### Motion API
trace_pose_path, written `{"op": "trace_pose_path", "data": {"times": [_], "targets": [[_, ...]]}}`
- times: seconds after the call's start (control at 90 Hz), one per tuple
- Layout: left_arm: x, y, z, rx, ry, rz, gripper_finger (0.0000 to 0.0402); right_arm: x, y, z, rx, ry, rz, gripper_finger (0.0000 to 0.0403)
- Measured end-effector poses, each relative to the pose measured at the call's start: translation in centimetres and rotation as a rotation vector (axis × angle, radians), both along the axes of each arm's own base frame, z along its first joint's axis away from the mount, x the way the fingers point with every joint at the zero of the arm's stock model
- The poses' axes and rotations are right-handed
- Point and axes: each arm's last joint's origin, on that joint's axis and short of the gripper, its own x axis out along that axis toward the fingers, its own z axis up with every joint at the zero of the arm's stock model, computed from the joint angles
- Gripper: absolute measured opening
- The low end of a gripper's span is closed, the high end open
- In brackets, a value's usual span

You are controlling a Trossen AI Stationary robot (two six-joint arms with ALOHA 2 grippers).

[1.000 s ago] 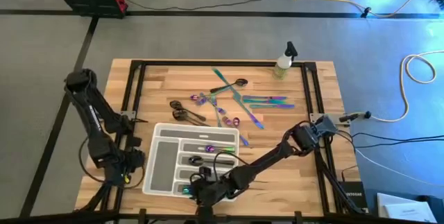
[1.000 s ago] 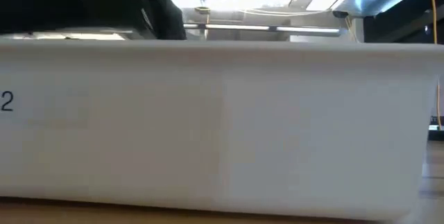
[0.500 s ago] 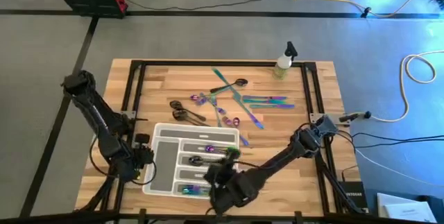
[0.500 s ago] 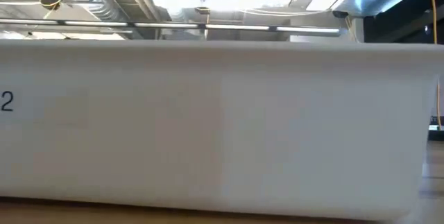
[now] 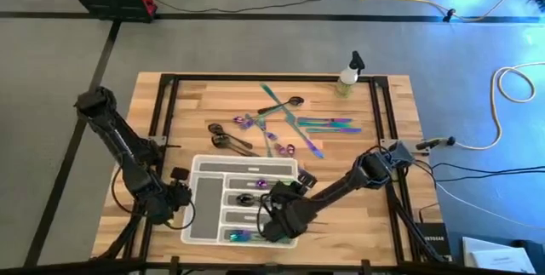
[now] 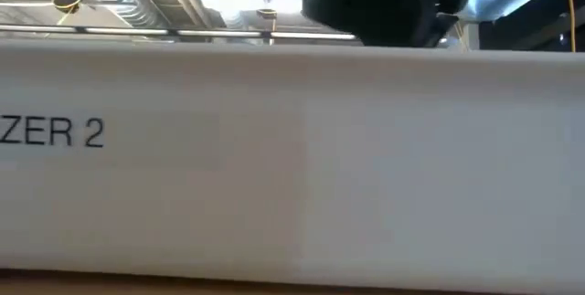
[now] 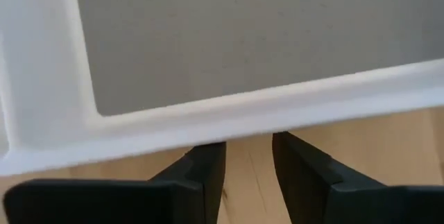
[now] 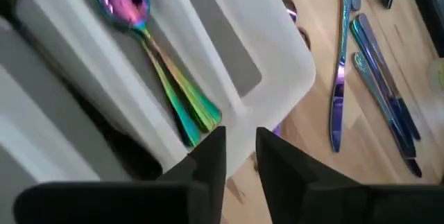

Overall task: Sort silverware
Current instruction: Adjust the white silverware tray, then put the blue fork into the white silverware tray

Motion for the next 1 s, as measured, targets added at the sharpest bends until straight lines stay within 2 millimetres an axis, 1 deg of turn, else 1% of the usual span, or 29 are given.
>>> {"op": "trace_pose_path", "data": {"times": [0.156,0.322,0.456,0.511,0.589,0.7,0.811,0.9,1.0], "targets": [[0.8,0.4,0.1,0.014,-0.025,0.004,0.0104,-0.4,0.7,0.0,-0.015,-0.023,0.010,0.0044],[1.8,0.4,0.2,-0.017,-0.062,-0.011,0.0104,-0.9,1.8,0.2,-0.009,-0.034,0.034,0.0040],[1.9,0.0,0.2,-0.065,-0.050,-0.029,0.0104,-1.4,2.9,0.7,-0.034,-0.103,0.039,0.0039],[1.7,-0.3,0.3,-0.090,-0.037,-0.044,0.0104,-1.5,3.5,1.2,-0.073,-0.168,0.053,0.0039],[1.2,-0.7,0.3,-0.164,0.035,-0.065,0.0104,-1.9,4.0,2.2,-0.099,-0.260,0.052,0.0039],[0.0,-1.6,0.8,-0.236,0.174,-0.097,0.0104,-2.3,4.6,3.1,-0.088,-0.346,0.038,0.0039],[-1.4,-2.4,1.6,-0.303,0.235,-0.110,0.0104,-1.8,5.3,3.3,-0.025,-0.394,0.071,0.0039],[-2.1,-3.2,2.6,-0.379,0.221,-0.137,0.0104,-0.7,5.9,3.3,0.048,-0.423,0.139,0.0036],[-2.4,-4.0,3.8,-0.435,0.113,-0.182,0.0104,0.7,6.3,3.2,0.117,-0.446,0.241,0.0020]]}}
